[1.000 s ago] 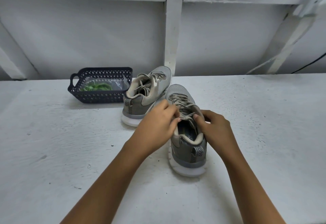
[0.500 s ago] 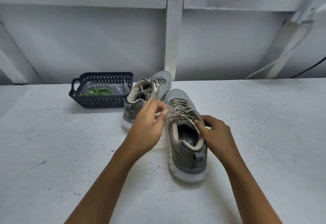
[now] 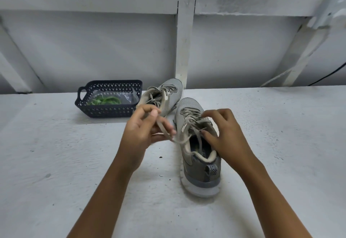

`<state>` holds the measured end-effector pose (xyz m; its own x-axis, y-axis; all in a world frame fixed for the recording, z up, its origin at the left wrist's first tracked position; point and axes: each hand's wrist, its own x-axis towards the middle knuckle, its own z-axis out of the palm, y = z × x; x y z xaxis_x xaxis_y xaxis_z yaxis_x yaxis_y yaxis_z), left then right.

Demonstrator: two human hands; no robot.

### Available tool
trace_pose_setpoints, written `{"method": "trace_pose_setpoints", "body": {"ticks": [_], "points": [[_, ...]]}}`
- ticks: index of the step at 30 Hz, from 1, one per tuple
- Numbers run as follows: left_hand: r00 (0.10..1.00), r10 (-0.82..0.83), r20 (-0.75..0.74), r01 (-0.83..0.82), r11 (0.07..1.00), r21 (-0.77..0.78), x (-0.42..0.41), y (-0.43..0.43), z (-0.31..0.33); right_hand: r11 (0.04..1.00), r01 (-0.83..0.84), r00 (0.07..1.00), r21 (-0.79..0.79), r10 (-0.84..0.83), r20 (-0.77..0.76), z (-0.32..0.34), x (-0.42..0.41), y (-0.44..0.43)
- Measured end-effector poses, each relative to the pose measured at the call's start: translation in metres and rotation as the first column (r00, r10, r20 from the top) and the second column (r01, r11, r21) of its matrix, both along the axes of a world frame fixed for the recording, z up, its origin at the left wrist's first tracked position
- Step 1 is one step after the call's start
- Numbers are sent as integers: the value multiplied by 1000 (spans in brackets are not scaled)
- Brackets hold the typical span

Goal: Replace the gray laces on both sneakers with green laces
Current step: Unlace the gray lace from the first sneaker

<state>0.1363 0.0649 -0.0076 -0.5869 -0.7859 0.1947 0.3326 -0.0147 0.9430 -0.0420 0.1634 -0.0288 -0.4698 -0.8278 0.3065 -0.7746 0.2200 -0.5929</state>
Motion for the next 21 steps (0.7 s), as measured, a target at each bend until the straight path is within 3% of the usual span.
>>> {"method": "trace_pose_setpoints", "body": {"ticks": [3,7,10,15,17,19,21], "points": [[992,32,122,-11,984,-176,-7,3,-6,996,-41,985,73,52,-166,3,-5,-5],[928,169,331,-15,907,-422,-18,5,-16,993,-74,976,88,91,-199,3,-7,-8],[866,252,433,87,776,-625,-26,4,-24,997,-16,997,-77,9,-81,1,-5,-11],[782,313,539,205,687,-697,-46,1,-27,959,244,959,-145,-217,182,0,1,-26],[752,355,555,208,672,-711,-53,1,-26,936,330,846,-125,-234,479,4,-4,-32],[736,380,560,222,646,-730,-56,2,-28,921,382,560,-70,-170,811,9,-14,-33],[736,403,544,226,611,-759,-57,2,-31,917,397,316,-30,-106,943,9,-22,-29]]}}
